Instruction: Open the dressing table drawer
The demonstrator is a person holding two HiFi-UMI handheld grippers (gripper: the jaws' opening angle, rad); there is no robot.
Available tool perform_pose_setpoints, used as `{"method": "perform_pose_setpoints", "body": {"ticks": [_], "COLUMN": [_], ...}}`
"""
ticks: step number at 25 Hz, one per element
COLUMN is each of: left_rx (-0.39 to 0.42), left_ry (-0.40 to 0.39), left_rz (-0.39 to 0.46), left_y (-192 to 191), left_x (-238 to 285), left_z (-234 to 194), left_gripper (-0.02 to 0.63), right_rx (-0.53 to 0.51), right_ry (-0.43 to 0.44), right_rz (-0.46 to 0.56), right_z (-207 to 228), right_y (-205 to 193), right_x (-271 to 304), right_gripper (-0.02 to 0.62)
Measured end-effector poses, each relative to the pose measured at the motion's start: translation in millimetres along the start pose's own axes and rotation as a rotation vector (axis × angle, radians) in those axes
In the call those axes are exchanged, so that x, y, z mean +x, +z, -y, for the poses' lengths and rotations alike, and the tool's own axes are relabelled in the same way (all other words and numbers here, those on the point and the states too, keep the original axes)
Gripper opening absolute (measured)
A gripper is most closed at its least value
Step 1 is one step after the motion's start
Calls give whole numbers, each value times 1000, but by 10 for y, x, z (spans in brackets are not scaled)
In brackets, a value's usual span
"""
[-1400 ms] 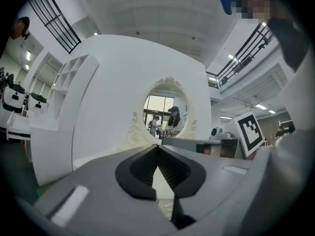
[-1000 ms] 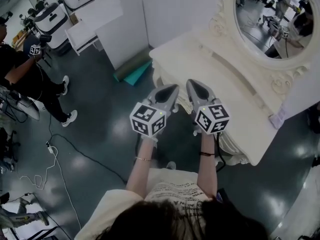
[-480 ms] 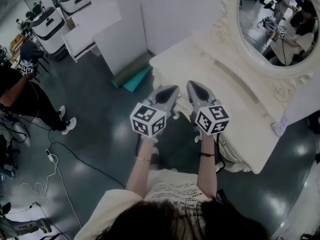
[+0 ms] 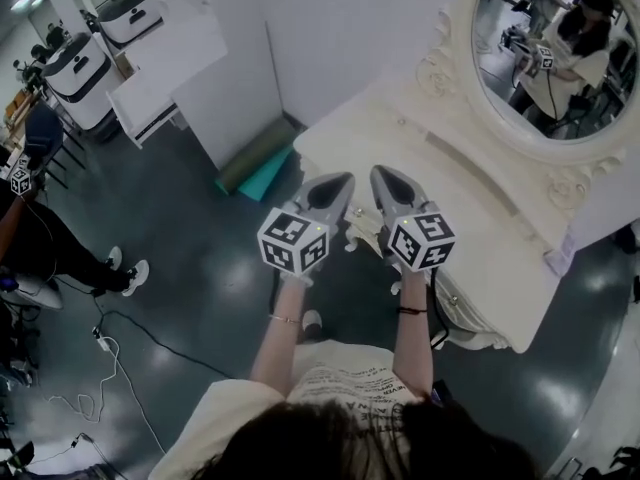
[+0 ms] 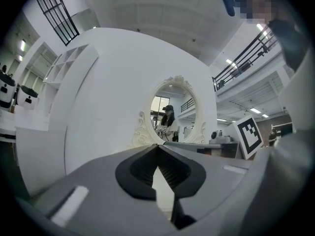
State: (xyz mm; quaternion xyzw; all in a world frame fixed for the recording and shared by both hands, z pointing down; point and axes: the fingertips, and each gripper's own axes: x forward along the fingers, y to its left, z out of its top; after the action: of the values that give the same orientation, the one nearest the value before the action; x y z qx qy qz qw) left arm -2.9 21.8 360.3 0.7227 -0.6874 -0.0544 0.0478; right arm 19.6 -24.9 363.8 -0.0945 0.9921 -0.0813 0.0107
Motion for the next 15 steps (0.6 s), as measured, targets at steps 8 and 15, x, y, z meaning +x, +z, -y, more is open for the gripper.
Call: {"method": "perform_pose_setpoints", "body": {"ticks": [8, 15], "left_rx": [-16, -19], "left_ry": [-60, -113], "left_rz": [5, -14], "left_y": [112, 69], "left_x": [182, 284], "left_z": [-322, -582], "left_gripper": [-2, -2], "right_rx": [-15, 1], "right_ry": [-65, -94], "right_rz": [-1, 4], "right_z": [136, 186], "right_y": [70, 6], "right_x": [304, 602], "right_gripper": [3, 3]}}
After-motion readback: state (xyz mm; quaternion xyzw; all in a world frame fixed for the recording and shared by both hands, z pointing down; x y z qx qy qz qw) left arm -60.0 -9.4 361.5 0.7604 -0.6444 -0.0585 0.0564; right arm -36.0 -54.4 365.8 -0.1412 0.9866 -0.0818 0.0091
